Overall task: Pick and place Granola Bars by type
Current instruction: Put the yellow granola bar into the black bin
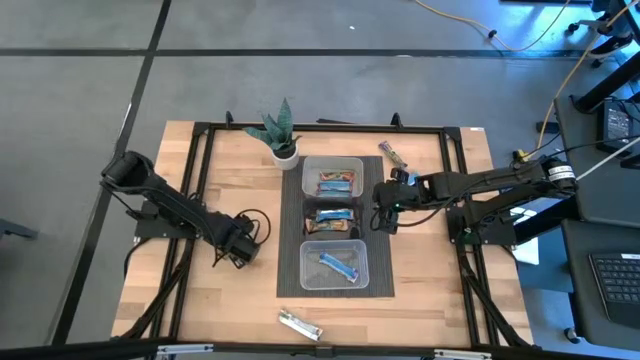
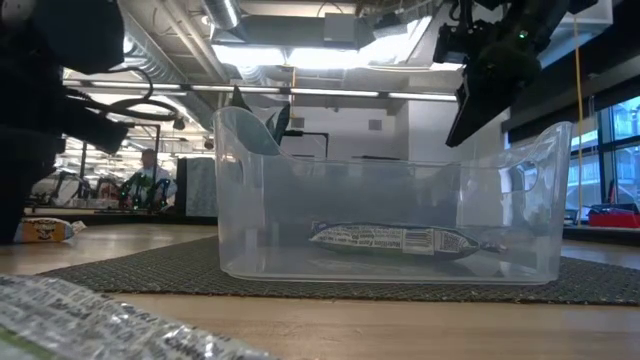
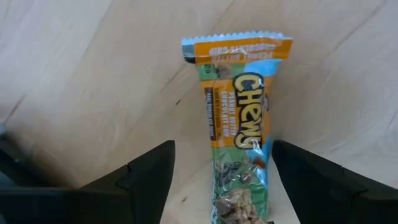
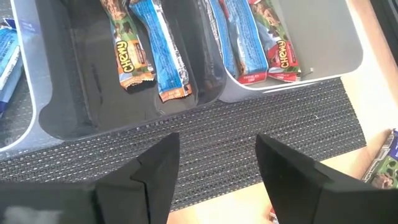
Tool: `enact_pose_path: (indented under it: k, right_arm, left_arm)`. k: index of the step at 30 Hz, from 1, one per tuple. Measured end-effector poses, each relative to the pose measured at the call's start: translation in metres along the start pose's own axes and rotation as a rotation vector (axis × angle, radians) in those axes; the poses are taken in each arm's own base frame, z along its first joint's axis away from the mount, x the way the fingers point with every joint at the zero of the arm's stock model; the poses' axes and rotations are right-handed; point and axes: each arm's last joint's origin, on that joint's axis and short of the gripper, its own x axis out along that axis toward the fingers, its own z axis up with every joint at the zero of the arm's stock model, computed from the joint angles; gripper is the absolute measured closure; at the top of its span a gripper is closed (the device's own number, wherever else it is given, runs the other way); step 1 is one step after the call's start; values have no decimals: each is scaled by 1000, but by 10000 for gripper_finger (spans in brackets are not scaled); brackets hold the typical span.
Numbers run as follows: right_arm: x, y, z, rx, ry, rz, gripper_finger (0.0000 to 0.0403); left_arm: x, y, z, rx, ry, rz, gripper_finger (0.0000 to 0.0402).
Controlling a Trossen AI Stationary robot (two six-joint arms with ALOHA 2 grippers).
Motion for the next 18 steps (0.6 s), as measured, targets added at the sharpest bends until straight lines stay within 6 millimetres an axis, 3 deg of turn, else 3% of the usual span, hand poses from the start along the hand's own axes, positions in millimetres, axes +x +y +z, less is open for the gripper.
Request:
enact_pose_path:
  k: [9, 18]
  right_arm:
    - [0, 0, 0, 1, -2, 1, 189]
    - [0, 0, 0, 2, -3, 1, 189]
  left_arm:
    - [1, 0, 1, 32, 6, 1, 144]
    - [1, -1, 1, 32, 8, -12, 206]
